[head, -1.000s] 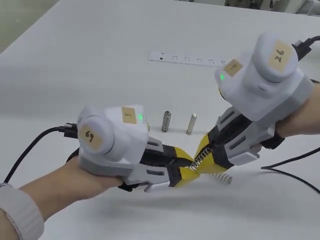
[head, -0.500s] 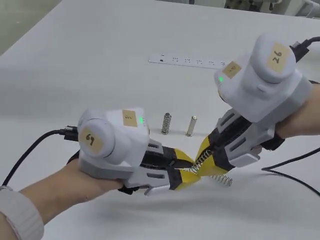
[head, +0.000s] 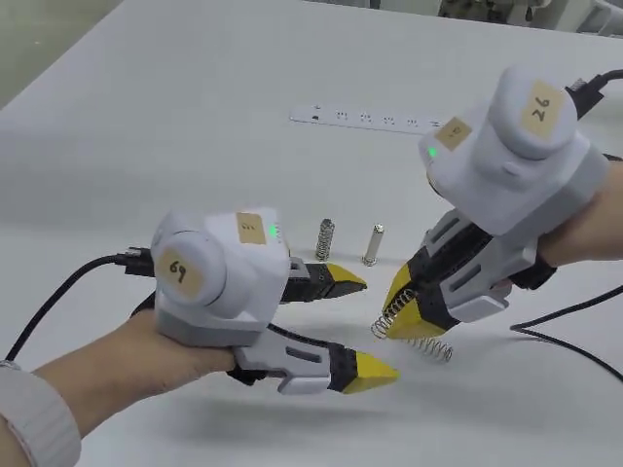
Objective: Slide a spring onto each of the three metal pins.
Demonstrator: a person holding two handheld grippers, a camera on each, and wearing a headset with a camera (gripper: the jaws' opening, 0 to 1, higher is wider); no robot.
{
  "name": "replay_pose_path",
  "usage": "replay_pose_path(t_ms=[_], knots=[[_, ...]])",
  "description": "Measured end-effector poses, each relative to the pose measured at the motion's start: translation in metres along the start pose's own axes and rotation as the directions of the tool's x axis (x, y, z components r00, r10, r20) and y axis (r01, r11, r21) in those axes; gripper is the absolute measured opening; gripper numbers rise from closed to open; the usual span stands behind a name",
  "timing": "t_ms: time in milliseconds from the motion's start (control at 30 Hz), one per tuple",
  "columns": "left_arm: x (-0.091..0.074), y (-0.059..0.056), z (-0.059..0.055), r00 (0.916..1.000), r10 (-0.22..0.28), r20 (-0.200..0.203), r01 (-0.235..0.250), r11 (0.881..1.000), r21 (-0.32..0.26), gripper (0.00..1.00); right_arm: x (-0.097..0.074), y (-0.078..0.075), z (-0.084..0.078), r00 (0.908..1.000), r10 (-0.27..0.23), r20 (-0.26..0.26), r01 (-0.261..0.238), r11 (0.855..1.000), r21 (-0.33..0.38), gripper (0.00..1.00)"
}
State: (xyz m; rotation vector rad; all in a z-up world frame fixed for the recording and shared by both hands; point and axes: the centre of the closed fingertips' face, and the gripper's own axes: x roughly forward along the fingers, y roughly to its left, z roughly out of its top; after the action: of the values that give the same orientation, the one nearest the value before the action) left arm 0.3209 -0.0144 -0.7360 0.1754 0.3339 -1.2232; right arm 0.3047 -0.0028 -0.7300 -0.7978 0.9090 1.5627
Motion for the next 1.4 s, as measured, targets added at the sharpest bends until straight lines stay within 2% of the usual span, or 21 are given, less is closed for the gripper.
replay_pose_path(t_ms=[167, 267, 433, 767, 933, 1067, 1267, 1400], knots=[[-0.001, 0.001, -0.005, 0.9997, 0.022, -0.011, -0.022, 1.000, -0.018, 0.71, 0.000, 0.000, 0.000, 1.0000, 0.000, -0.001, 0.000, 1.000, -0.002, 0.08], [-0.004, 0.002, -0.008, 0.9993, 0.036, -0.012, -0.036, 0.999, -0.027, 0.77, 0.000, 0.000, 0.000, 1.0000, 0.001, -0.004, -0.001, 1.000, -0.003, 0.08], [-0.009, 0.005, -0.011, 0.9982, 0.059, -0.010, -0.059, 0.997, -0.042, 0.80, -0.001, -0.001, -0.001, 1.0000, 0.000, -0.007, 0.000, 1.000, -0.006, 0.08], [-0.021, 0.012, -0.014, 0.9941, 0.108, 0.012, -0.107, 0.993, -0.056, 0.79, -0.008, -0.007, 0.000, 0.9997, -0.010, -0.024, 0.009, 1.000, -0.013, 0.08], [-0.030, 0.017, -0.017, 0.9898, 0.141, 0.015, -0.140, 0.988, -0.057, 0.79, -0.018, -0.020, 0.002, 0.9989, -0.039, -0.024, 0.039, 0.999, -0.014, 0.08], [-0.040, 0.021, -0.019, 0.9851, 0.171, 0.019, -0.170, 0.984, -0.050, 0.78, -0.031, -0.036, 0.003, 0.9968, -0.074, -0.030, 0.074, 0.997, -0.016, 0.08], [-0.052, 0.031, -0.024, 0.9743, 0.225, 0.010, -0.224, 0.973, -0.057, 0.78, -0.047, -0.062, 0.005, 0.9911, -0.119, -0.059, 0.117, 0.992, -0.040, 0.08], [-0.059, 0.038, -0.027, 0.9659, 0.259, 0.002, -0.258, 0.964, -0.057, 0.78, -0.051, -0.075, 0.008, 0.9876, -0.136, -0.079, 0.131, 0.989, -0.061, 0.08]])
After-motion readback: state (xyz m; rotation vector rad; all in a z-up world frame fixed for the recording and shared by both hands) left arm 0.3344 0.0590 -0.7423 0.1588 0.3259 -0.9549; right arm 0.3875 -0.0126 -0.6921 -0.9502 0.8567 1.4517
